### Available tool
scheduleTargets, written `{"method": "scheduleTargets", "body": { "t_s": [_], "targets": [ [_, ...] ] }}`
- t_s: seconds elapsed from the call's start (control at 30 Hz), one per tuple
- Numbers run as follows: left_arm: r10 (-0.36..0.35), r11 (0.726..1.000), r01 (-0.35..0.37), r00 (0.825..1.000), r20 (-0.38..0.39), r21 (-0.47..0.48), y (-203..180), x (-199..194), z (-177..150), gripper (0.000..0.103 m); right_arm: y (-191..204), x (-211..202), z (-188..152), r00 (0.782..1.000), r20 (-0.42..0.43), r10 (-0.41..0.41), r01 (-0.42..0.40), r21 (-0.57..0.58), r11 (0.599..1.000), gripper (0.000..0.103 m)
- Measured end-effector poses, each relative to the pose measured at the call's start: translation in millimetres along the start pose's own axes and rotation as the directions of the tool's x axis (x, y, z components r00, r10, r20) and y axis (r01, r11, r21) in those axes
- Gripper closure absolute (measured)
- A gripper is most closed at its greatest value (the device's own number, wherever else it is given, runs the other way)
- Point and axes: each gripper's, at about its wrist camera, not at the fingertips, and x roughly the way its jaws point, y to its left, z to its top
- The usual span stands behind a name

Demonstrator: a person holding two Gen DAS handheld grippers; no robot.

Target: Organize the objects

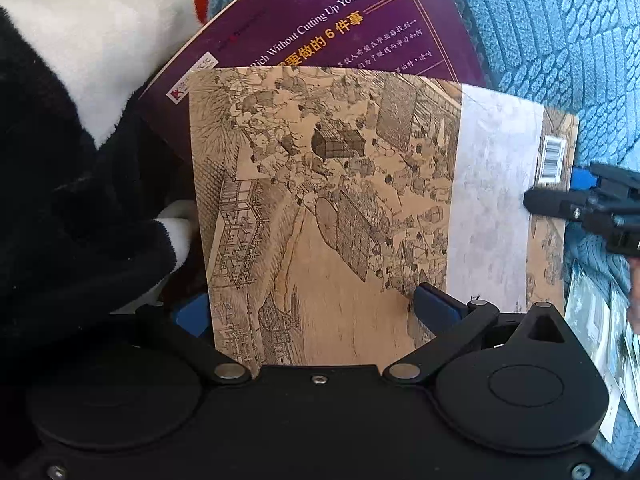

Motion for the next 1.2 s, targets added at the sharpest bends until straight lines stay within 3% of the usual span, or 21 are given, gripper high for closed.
{"method": "scheduleTargets", "body": {
  "t_s": [0.03,0.2,0.27,0.43,0.57,1.2],
  "targets": [
    [0.002,1.0,-0.002,1.0,0.0,-0.002,-14.5,14.2,3.4,0.0,0.9,2.8,-1.1,1.0,-0.003,-0.001,0.001,0.002,1.0,0.038],
    [0.011,1.0,-0.011,1.0,0.002,-0.005,-16.4,13.6,9.5,0.0,2.4,10.7,-3.0,0.999,-0.053,-0.01,0.013,0.042,0.999,0.037],
    [0.011,1.0,-0.011,1.0,0.003,-0.007,-16.1,17.9,10.0,0.0,3.1,7.2,-1.4,0.998,-0.056,-0.02,0.023,0.054,0.998,0.041],
    [0.001,1.0,-0.001,1.0,0.001,-0.029,-14.6,22.2,11.1,0.0,5.1,-12.9,-0.4,0.999,-0.036,-0.018,0.02,0.054,0.998,0.064],
    [-0.002,0.998,0.002,1.0,0.002,-0.069,-10.5,19.5,6.4,0.0,19.1,-37.4,0.1,1.0,-0.017,-0.019,0.019,-0.003,1.0,0.074],
    [0.113,0.979,-0.101,0.992,0.059,-0.174,-35.8,-69.6,-52.4,0.005,113.0,-105.9,-8.4,0.997,0.064,-0.032,0.042,-0.169,0.985,0.091]
  ]
}}
